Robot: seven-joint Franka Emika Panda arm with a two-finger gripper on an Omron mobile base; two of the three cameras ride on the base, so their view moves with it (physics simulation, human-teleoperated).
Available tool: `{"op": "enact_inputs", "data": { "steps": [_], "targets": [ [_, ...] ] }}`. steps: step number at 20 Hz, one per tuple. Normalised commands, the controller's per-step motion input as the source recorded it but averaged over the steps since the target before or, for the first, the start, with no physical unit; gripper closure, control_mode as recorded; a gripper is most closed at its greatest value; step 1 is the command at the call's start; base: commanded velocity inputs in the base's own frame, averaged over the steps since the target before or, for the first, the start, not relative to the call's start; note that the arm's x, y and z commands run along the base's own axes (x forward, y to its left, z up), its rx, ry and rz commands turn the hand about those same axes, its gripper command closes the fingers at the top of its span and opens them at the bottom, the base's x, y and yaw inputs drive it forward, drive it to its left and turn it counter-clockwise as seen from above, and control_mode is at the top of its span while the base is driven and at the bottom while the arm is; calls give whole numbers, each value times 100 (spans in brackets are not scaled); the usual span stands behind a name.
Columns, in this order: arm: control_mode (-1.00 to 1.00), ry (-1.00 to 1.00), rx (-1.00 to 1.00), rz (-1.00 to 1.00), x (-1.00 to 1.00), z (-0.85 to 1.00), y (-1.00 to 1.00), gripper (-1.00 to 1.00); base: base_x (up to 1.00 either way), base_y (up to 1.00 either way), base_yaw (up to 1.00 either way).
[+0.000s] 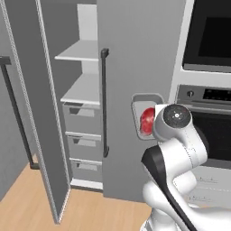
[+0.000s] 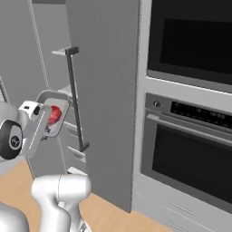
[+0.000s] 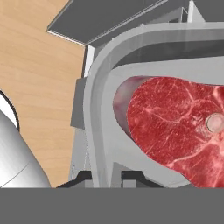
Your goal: Take the meat container that has the steak and place it on the second highest rack of the freezer. Then take the vegetable container that has the sweet potato and lime and place it on the highest rack of the freezer.
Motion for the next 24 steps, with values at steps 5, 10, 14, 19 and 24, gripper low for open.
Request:
{"op": "enact_inputs", "data": {
  "steps": [5,10,14,19,24],
  "targets": [
    [100,0,0,0,0,0,0,100,18,69,0],
    [100,0,0,0,0,0,0,100,22,40,0],
    [100,0,0,0,0,0,0,100,23,25,0],
    [100,0,0,0,0,0,0,100,36,40,0],
    [100,0,0,0,0,0,0,100,38,19,0]
  ]
}}
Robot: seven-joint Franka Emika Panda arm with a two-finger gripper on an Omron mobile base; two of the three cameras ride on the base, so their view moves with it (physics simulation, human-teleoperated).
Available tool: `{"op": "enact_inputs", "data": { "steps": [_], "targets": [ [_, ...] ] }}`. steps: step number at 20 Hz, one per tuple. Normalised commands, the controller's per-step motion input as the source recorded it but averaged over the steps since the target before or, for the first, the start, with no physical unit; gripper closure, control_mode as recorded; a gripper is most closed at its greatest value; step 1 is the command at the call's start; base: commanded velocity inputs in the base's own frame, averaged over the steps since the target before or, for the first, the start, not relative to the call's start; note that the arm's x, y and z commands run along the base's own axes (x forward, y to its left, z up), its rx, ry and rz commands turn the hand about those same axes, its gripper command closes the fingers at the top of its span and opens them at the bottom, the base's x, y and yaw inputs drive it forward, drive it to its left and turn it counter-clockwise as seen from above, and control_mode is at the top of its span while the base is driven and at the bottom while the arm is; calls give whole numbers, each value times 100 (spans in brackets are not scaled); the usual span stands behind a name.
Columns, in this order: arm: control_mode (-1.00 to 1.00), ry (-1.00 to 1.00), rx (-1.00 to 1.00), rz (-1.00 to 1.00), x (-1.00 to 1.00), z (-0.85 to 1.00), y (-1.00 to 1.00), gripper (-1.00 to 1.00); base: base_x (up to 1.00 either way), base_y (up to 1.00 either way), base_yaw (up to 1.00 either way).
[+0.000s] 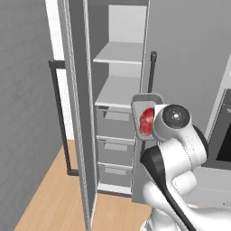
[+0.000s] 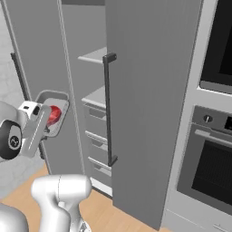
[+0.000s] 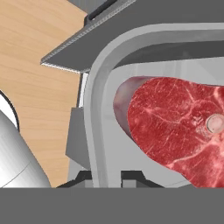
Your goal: Take the meat container that has the steak and place it on the second highest rack of the freezer. Then take the vegetable container that has the sweet potato and lime and place it on the highest rack of the freezer.
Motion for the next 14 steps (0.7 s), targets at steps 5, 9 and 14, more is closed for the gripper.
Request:
{"op": "enact_inputs", "data": {
  "steps": [5,9,14],
  "targets": [
    [100,0,0,0,0,0,0,100,44,1,0],
    [100,0,0,0,0,0,0,100,42,0,0],
    [100,0,0,0,0,0,0,100,43,7,0]
  ]
}}
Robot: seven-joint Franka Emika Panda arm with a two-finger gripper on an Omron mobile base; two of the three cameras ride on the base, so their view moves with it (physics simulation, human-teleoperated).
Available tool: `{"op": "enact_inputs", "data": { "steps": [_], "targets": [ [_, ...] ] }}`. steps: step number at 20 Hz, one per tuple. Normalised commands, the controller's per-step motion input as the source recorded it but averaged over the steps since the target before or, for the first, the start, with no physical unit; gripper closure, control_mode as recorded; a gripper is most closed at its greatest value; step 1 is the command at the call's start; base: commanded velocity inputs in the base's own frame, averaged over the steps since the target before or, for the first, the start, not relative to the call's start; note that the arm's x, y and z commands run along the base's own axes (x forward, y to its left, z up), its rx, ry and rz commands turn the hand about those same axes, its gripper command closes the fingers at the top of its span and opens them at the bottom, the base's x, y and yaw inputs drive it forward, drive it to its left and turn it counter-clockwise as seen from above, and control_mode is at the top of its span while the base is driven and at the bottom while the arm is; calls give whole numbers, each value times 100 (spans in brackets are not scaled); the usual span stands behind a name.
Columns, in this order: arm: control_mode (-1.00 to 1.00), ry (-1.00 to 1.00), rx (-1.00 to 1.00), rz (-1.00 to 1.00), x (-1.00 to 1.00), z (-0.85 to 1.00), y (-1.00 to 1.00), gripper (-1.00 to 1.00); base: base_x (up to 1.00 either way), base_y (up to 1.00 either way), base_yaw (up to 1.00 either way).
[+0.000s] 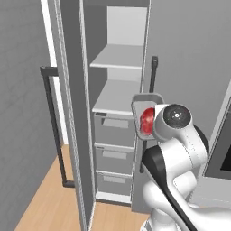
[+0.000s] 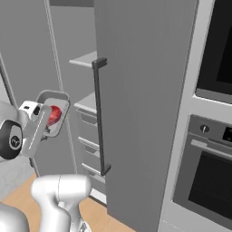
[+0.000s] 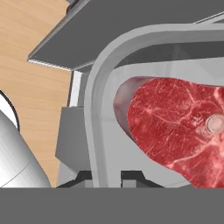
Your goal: Take the meat container that has the steak and place it on the second highest rack of the freezer. Then take the vegetable container that has the sweet potato and lime and place it on the highest rack of the freezer.
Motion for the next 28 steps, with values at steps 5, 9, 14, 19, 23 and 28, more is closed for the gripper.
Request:
{"op": "enact_inputs", "data": {
  "steps": [5,9,14,19,23,28],
  "targets": [
    [100,0,0,0,0,0,0,100,48,14,0],
    [100,0,0,0,0,0,0,100,48,27,0],
    [100,0,0,0,0,0,0,100,44,40,0],
    [100,0,0,0,0,0,0,100,47,14,0],
    [100,0,0,0,0,0,0,100,49,0,0],
    [100,0,0,0,0,0,0,100,26,0,0]
  ]
}}
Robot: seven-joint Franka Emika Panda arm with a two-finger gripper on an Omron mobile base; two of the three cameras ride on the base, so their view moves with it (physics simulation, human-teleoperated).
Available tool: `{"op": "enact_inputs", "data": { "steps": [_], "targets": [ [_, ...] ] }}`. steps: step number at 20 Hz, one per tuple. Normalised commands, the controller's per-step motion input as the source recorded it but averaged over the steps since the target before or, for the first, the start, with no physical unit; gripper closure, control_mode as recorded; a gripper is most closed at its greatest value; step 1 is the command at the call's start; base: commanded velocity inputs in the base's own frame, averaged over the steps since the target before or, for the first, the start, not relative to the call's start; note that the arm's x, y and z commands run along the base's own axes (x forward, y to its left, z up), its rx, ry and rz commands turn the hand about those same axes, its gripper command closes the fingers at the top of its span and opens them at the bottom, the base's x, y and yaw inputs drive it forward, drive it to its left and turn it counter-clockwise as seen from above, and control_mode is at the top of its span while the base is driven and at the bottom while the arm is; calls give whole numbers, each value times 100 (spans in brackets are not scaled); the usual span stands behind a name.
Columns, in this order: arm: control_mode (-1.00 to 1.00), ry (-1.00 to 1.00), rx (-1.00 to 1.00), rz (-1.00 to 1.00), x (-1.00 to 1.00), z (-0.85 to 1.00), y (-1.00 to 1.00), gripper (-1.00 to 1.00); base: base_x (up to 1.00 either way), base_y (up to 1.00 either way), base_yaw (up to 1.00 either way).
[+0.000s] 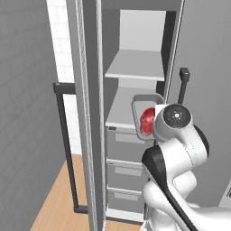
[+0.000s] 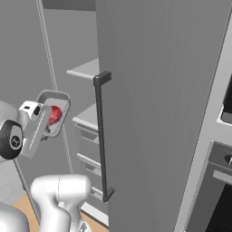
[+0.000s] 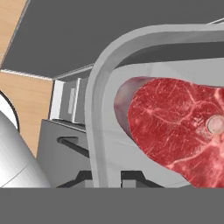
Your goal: Take the meat container that has the steak and place it on the second highest rack of the freezer. Then take the vegetable container that has the sweet potato and lime and place it on the highest rack of the freezer.
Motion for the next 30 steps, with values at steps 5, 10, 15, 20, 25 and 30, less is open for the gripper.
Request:
{"op": "enact_inputs", "data": {
  "steps": [5,10,15,20,25,30],
  "targets": [
    [-100,7,-1,-3,21,-25,2,100,0,0,0],
    [-100,25,1,-16,78,-40,-2,100,0,0,0],
    [-100,7,0,-4,74,-8,-1,100,0,0,0],
    [-100,-4,0,0,48,0,0,100,0,0,0],
    [-100,-3,0,0,57,-10,-2,100,0,0,0],
    [-100,-10,0,0,64,-14,-24,100,0,0,0]
  ]
}}
